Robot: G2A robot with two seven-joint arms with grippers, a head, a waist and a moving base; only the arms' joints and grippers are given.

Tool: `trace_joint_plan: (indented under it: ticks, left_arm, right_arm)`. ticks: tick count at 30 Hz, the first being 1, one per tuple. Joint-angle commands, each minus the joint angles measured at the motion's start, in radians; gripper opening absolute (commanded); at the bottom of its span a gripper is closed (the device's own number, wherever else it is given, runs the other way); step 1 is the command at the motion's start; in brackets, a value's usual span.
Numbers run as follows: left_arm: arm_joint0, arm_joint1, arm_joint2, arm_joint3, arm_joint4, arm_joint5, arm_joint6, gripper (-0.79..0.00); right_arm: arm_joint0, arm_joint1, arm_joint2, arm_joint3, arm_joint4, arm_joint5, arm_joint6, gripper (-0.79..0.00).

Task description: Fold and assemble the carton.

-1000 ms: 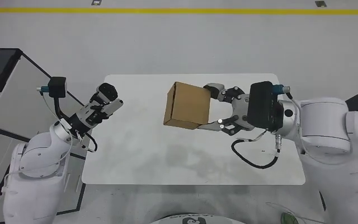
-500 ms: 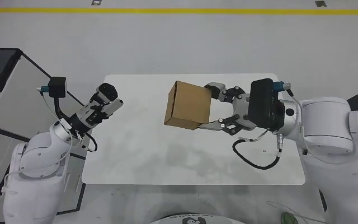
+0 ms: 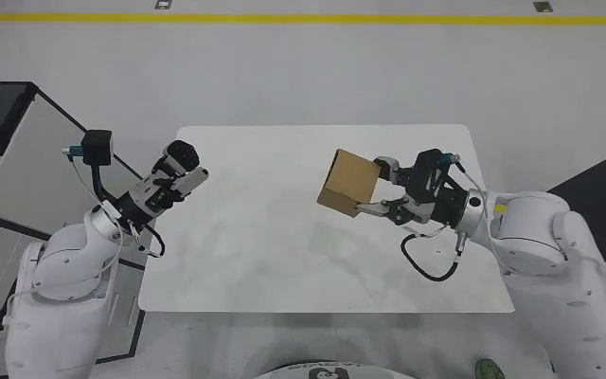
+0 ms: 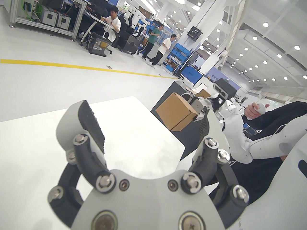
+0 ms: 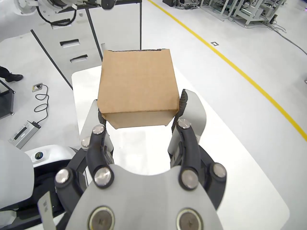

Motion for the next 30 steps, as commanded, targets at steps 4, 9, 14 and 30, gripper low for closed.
trace_joint_plan:
  ticks: [4,9,14,30]
  left_arm:
    - [0.0,0.0,0.0,0.0,0.0,0.0,0.0,0.0]
    - [0.0,0.0,0.0,0.0,0.0,0.0,0.0,0.0]
    - [0.0,0.0,0.0,0.0,0.0,0.0,0.0,0.0]
    - [0.0,0.0,0.0,0.0,0.0,0.0,0.0,0.0]
  right_arm:
    - [-0.013,-0.001,-0.001,0.015,-0.022,-0.012,-0.05,-0.785]
    - [-0.013,-0.001,-0.001,0.015,-0.022,-0.012,-0.05,-0.785]
    - [-0.033,-0.005,-0.033,0.033,-0.124,0.038,-0.077,-0.785]
    - [-0.029,-0.06,-0.306,0.295,-0.46,0.268,-0.508,-0.785]
